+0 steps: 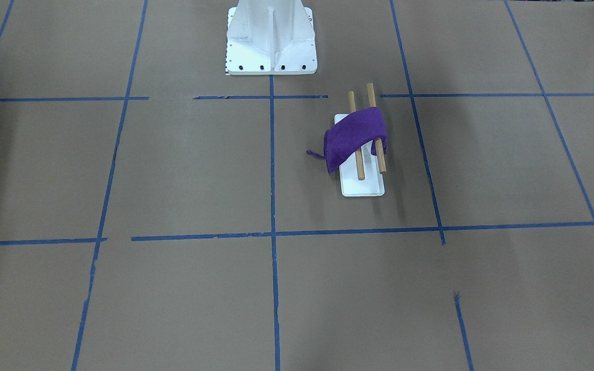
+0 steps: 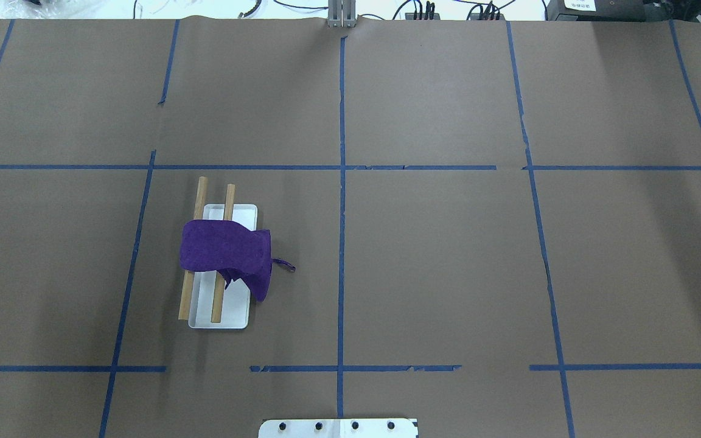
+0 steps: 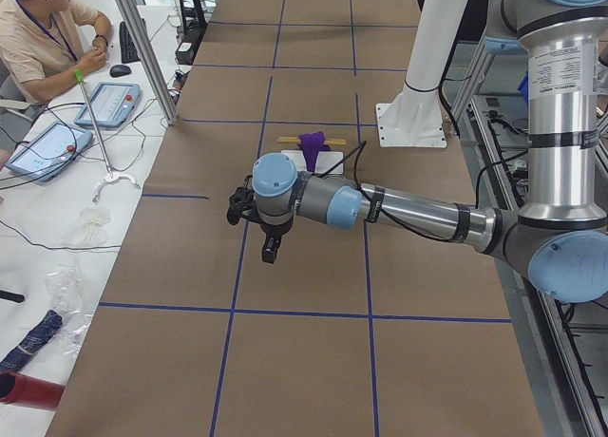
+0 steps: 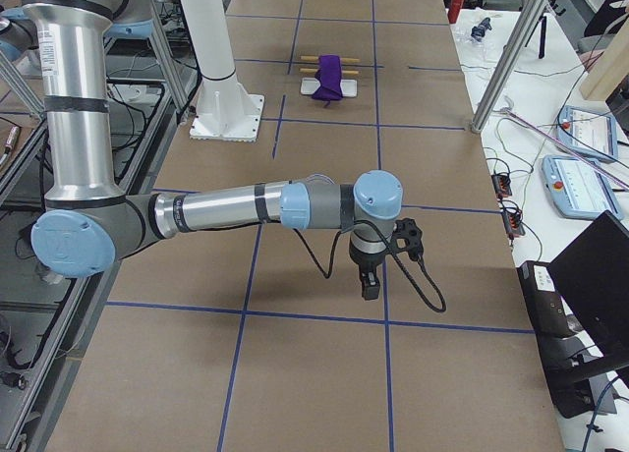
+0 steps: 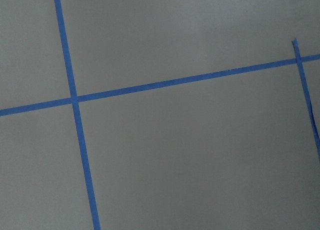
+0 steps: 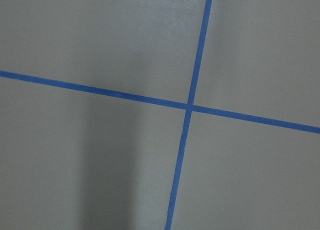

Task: Hang towel on rack

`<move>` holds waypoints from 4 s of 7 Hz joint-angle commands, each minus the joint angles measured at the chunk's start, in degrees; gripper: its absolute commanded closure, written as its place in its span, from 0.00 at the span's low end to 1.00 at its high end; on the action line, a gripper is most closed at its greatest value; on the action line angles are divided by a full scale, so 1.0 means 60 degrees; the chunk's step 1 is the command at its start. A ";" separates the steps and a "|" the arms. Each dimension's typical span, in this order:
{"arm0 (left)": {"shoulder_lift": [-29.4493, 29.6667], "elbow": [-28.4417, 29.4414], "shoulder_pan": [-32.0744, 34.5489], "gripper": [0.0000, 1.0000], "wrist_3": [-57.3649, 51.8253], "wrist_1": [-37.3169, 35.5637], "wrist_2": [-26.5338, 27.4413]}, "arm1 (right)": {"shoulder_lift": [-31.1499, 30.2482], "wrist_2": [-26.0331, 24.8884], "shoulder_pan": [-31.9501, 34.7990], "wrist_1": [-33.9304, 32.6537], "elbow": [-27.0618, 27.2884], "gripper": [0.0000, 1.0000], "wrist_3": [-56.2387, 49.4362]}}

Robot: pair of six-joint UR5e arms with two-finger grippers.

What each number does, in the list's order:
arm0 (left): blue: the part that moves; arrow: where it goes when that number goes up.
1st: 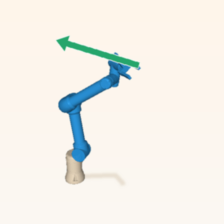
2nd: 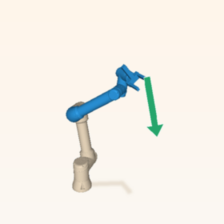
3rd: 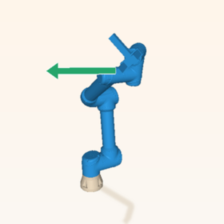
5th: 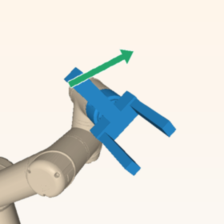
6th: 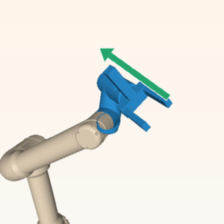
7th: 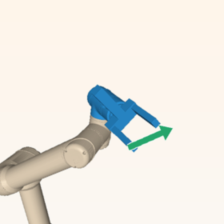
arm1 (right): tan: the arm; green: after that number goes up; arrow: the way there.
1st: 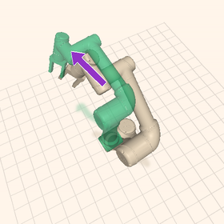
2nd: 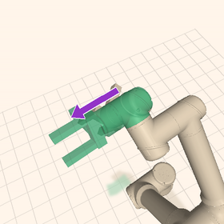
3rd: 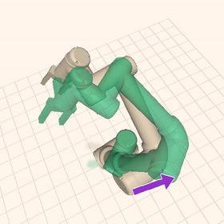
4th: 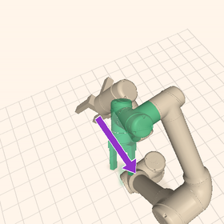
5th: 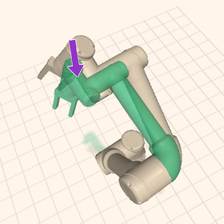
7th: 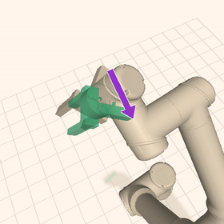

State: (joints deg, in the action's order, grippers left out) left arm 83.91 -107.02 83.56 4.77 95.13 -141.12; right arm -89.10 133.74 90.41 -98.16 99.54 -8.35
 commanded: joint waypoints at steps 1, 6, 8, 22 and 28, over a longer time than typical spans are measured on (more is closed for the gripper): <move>-0.0083 0.0227 0.0004 0.00 -0.0034 0.0052 0.0068 | -0.0091 -0.0111 -0.0039 0.0041 0.0022 0.00 0.0014; -0.0978 0.0609 0.0692 0.00 -0.0532 0.0418 0.0009 | -0.0266 0.0093 -0.0537 0.0012 0.0388 0.00 0.0059; -0.0643 0.0828 0.0663 0.00 -0.0517 0.0346 0.0053 | -0.0281 0.0225 -0.0537 0.0027 0.0490 0.00 0.0015; -0.0216 0.0274 0.0693 0.00 -0.1674 -0.1237 0.1343 | -0.0545 -0.0185 -0.1123 -0.0779 0.0988 0.00 -0.0073; 0.0047 0.0361 0.0693 0.00 -0.1689 -0.1237 0.1343 | -0.0617 -0.0083 -0.1108 -0.0632 0.1046 0.00 -0.0073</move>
